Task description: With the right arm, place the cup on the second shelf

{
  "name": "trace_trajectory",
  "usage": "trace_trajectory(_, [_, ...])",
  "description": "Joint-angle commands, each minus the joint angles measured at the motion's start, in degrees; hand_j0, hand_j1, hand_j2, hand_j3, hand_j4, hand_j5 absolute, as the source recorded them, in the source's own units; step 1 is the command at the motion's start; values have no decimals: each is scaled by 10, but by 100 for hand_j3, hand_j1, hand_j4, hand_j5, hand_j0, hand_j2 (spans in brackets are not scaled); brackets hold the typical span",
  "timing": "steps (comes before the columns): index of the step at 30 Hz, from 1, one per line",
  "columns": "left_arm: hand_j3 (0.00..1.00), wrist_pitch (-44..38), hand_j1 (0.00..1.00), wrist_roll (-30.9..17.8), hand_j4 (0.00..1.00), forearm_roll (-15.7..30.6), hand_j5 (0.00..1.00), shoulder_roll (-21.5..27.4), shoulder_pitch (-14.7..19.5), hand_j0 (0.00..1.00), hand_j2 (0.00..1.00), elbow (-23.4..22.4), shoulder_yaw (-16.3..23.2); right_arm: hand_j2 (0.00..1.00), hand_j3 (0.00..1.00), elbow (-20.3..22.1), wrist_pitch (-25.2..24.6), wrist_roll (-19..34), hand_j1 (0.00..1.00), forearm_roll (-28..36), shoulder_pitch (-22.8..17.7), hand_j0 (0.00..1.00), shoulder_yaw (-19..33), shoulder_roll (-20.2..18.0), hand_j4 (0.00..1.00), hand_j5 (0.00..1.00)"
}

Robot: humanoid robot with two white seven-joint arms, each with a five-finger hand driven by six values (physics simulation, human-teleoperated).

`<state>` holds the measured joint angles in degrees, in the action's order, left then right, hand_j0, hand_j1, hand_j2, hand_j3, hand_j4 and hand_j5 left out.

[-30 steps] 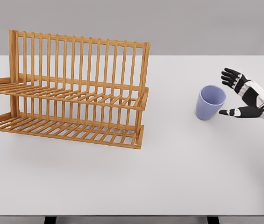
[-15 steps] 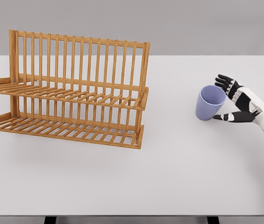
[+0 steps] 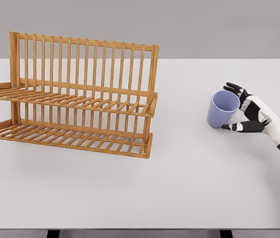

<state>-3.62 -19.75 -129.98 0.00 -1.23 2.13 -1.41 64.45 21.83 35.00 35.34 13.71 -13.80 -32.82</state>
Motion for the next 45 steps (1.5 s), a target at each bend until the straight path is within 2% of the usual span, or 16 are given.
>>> trace_trajectory(1, [100, -1, 100, 0, 100, 0, 100, 0, 0, 100, 100, 0, 0, 100, 100, 0, 0, 0, 100, 3, 0, 100, 0, 1, 100, 100])
trace_trajectory(31, [100, 0, 100, 0, 100, 0, 100, 0, 0, 100, 100, 0, 0, 100, 100, -6, -2, 0, 100, 0, 8, 100, -3, 12, 100, 100])
trace_trajectory(33, [100, -1, 100, 0, 100, 0, 100, 0, 0, 100, 100, 0, 0, 87, 87, -6, -2, 0, 87, 0, 9, 87, -6, 12, 87, 87])
trace_trajectory(36, [100, -1, 100, 0, 100, 0, 100, 0, 0, 100, 100, 0, 0, 76, 76, -7, -2, 0, 76, 0, 9, 76, -6, 12, 76, 76])
trace_trajectory(40, [100, -1, 100, 0, 100, 0, 100, 0, 0, 100, 100, 0, 0, 71, 71, -7, -2, 0, 71, -1, 9, 71, -6, 11, 71, 71])
trace_trajectory(45, [100, 0, 100, 0, 100, 0, 100, 0, 0, 100, 100, 0, 0, 70, 70, -2, 1, 0, 70, -1, 13, 70, -5, 10, 70, 70])
